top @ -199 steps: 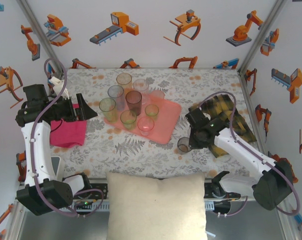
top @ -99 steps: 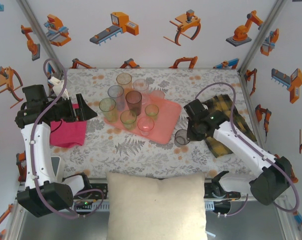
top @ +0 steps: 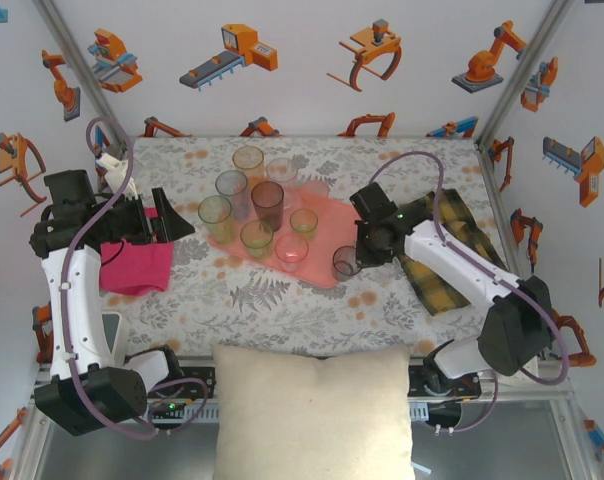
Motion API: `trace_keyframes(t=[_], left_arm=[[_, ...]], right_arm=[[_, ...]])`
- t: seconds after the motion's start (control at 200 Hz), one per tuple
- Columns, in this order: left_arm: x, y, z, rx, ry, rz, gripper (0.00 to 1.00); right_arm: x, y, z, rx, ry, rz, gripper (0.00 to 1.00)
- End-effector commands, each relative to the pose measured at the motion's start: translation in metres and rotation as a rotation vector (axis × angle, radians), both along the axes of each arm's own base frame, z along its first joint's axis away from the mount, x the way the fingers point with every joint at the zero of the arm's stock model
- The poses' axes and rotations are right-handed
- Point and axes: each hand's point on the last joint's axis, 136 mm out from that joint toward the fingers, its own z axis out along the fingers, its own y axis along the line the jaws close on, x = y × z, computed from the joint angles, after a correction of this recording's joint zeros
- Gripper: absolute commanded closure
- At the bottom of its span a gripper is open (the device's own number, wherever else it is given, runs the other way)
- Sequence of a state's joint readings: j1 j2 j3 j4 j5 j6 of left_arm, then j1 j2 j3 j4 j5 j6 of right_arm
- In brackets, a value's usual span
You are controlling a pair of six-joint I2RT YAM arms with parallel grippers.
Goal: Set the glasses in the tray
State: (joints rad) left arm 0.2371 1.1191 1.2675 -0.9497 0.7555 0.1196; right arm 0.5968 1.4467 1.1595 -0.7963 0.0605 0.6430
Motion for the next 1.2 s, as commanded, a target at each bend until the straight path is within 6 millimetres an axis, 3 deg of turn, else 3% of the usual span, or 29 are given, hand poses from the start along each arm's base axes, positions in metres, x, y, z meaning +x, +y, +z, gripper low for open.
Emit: trace_keyframes(t=[0.0, 1.197], left_arm=[[-0.004, -0.001, 0.006, -0.005, -0.021, -0.001, 0.03], [-0.005, -0.001, 0.001, -0.004, -0.014, -0.003, 0.03]], right_arm=[[0.016, 0.014, 0.009, 0.044, -0.040, 0.025, 0.96], [0.024, 0.042, -0.022, -0.068, 0.020, 0.121, 0.95]])
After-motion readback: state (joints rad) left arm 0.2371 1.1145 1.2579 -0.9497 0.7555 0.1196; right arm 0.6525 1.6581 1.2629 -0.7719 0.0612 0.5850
